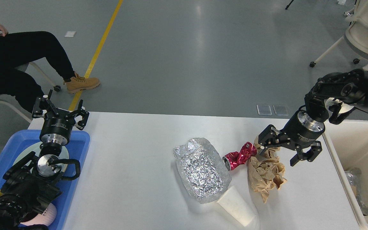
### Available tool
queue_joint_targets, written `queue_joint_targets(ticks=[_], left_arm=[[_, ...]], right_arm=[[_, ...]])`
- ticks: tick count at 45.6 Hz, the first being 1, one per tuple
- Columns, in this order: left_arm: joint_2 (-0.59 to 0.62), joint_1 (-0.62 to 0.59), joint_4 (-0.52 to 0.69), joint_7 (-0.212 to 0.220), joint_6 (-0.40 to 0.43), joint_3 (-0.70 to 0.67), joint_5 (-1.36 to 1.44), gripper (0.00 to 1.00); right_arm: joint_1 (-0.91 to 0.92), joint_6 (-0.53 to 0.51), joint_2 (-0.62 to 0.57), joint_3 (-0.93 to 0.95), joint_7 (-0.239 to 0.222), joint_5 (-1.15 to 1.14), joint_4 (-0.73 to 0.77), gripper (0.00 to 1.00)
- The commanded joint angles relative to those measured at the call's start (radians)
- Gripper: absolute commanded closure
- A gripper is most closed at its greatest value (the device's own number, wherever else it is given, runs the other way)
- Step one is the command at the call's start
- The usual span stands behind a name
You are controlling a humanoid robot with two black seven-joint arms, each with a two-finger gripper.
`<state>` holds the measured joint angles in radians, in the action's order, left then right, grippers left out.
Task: Tidy desktop
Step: 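Move the right gripper over the crumpled brown paper, then lower the right gripper and grasp the crumpled brown paper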
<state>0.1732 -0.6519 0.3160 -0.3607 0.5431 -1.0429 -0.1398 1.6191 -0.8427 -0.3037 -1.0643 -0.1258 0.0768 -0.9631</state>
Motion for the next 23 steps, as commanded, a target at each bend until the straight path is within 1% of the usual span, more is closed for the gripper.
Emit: queue_joint_targets(ticks=[1,12,23], left_arm=[[0.000,0.000,0.000,0.000,0.000,0.000,0.000,0.03],[0.000,0.000,0.000,-0.001,0.000,0.000,-0.001,0.03],[0.000,0.000,0.000,0.000,0.000,0.000,-0.001,0.03]], right_arm=[[-0.067,0.059,0.000,0.003,0.000,0.000,0.011,0.00],[-0.149,0.152,0.000,0.023,0.000,0.000,0.011,0.00],[-0.199,0.183,0.000,0.072,0.000,0.000,0.011,0.00]])
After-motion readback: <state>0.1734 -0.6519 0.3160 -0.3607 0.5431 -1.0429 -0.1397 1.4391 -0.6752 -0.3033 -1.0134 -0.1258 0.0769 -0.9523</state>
